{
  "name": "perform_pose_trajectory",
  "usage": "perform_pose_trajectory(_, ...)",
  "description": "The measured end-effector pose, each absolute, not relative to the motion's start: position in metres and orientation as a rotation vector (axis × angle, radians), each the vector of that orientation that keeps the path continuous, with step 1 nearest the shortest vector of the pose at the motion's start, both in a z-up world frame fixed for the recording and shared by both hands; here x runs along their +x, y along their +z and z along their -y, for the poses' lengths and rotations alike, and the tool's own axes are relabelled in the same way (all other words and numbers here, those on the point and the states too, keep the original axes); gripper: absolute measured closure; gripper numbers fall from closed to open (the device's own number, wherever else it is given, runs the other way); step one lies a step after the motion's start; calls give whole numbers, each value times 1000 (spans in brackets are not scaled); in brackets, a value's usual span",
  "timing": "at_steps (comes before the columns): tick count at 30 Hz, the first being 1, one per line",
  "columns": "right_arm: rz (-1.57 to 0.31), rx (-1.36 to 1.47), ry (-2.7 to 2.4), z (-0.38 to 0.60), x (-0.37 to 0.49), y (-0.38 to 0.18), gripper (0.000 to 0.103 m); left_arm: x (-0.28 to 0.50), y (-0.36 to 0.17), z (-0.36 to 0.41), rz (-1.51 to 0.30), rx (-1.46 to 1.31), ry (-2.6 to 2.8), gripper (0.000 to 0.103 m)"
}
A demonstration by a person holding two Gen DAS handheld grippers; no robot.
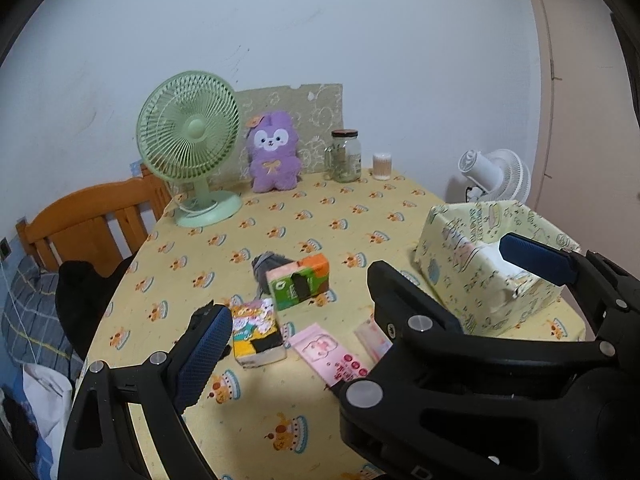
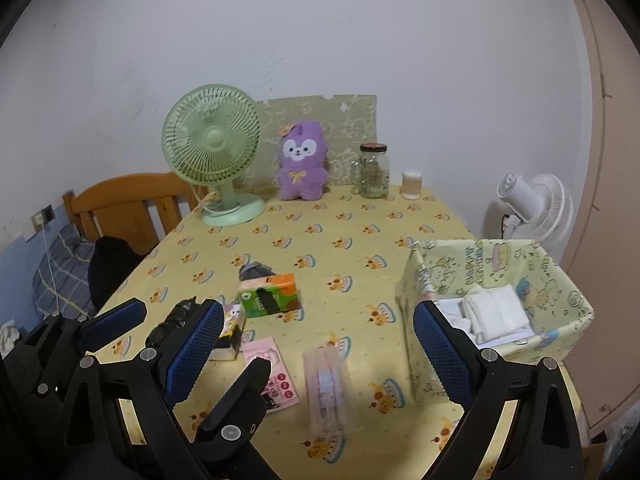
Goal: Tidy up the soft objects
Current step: 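Withdraw both tools from the box back over the table, then grasp the clear roll of plastic bags with the right tool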
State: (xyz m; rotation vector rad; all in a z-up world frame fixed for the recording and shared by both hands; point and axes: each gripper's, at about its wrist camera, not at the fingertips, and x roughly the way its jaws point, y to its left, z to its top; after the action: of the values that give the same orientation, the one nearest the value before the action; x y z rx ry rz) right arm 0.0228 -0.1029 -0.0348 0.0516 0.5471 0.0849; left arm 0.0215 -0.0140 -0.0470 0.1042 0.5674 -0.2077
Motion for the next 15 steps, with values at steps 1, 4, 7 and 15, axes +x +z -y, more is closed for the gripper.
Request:
perform_pose_trajectory(1,-550,49,89,101,24,-38,6,22,-50,13,-572,104,-202,8)
perform_pose_trajectory(4,-563,35,104,96,28,-49,6,25,-61,10,-594,99,-195,8)
perform_pose_trajectory(7,-586,20,108,94,32,-60,6,29,-74,8,-620,83,-192,8)
perform_pose_trajectory(15,-648,-19,130,87,44,-93,9,38,-106,6,-696,72,-190,9)
